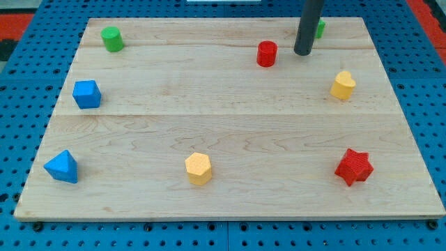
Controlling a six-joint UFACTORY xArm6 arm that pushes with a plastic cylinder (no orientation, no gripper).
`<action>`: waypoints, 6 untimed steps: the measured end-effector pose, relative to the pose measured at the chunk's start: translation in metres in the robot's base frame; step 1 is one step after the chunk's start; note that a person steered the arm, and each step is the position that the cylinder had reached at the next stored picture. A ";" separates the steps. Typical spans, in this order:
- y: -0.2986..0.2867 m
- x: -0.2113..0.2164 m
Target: Move your arm to the yellow hexagon
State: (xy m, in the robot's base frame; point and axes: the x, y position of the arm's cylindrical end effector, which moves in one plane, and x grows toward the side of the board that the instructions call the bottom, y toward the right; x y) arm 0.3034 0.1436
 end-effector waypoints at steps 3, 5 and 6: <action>-0.052 0.013; -0.045 0.083; -0.083 0.118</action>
